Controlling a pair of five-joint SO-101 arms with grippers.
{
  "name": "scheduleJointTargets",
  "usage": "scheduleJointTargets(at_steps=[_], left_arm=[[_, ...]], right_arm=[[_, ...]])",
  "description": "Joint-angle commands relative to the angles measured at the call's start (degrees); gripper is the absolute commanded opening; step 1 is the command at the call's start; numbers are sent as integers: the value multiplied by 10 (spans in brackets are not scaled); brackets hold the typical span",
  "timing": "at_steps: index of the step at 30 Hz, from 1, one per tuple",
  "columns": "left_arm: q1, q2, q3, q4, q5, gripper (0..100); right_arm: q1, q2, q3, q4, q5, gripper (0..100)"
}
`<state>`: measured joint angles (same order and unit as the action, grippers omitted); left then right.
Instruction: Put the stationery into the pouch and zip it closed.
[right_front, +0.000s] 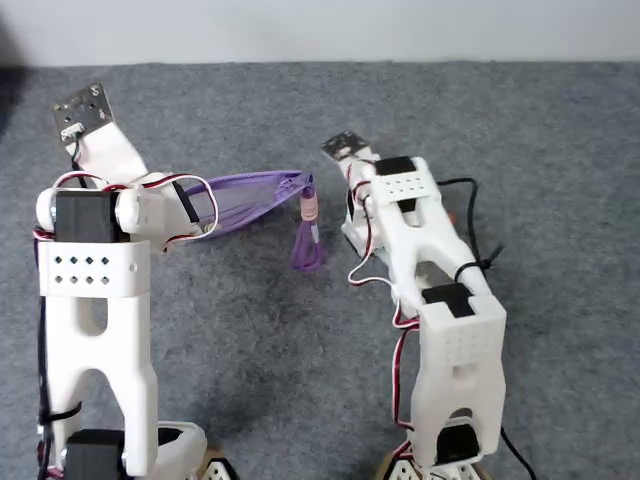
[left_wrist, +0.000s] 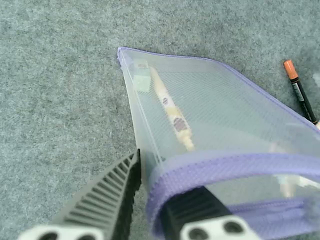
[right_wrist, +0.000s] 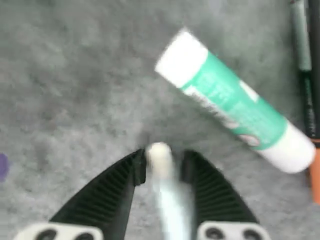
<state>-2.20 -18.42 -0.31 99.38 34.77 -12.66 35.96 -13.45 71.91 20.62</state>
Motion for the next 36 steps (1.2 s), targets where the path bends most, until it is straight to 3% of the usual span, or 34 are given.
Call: scheduleJointTargets(at_steps=[1, 9, 24, 30, 36], left_arm=[[-3, 2, -16, 10, 5, 11], [-2, 2, -16, 10, 5, 11], [-2, 2, -16, 10, 5, 11], [-2, 2, -16, 10, 5, 11], [-2, 2, -16, 10, 5, 11]], right_arm=[[2, -4, -2, -15, 6, 19], [16, -27, -2, 1, 36, 8], [11, -382, 2, 205, 29, 8], [-14, -506, 2, 271, -52, 8], [-80, -615, 2, 250, -146, 8]])
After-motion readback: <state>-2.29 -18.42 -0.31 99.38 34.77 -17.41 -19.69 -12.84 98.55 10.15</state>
